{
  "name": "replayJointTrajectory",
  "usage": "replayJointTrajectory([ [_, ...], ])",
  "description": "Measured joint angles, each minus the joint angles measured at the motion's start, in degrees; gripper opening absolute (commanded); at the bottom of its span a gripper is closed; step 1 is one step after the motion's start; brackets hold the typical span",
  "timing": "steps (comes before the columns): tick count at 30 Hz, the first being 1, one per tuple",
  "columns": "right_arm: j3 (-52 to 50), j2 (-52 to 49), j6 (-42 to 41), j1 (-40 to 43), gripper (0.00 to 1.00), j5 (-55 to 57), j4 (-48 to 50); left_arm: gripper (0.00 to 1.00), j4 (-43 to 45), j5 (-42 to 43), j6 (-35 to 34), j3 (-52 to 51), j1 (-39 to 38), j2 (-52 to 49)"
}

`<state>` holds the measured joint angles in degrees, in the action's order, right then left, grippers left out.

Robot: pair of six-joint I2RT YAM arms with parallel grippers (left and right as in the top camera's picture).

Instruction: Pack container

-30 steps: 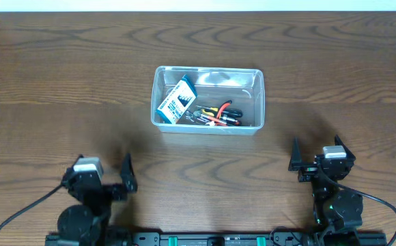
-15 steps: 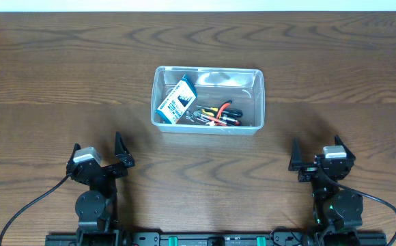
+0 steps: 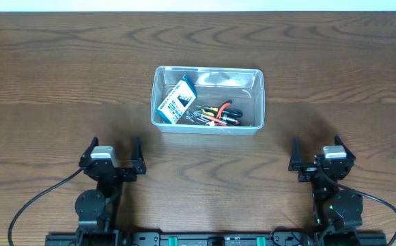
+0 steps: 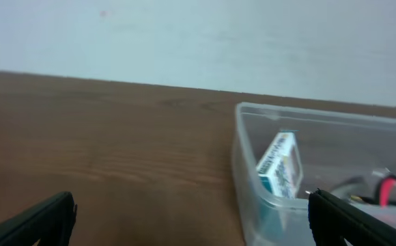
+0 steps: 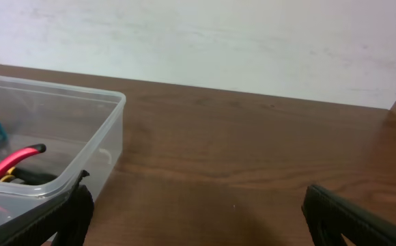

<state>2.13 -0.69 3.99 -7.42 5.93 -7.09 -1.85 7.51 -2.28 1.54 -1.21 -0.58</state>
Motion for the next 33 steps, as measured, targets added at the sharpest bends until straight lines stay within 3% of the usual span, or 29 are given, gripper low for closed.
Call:
replayJointTrajectory([
  [33,0.0,0.0,0.0,0.0,0.99,0.0,0.0,0.98,0.7,7.2,3.4,0.0,0.0,0.0],
])
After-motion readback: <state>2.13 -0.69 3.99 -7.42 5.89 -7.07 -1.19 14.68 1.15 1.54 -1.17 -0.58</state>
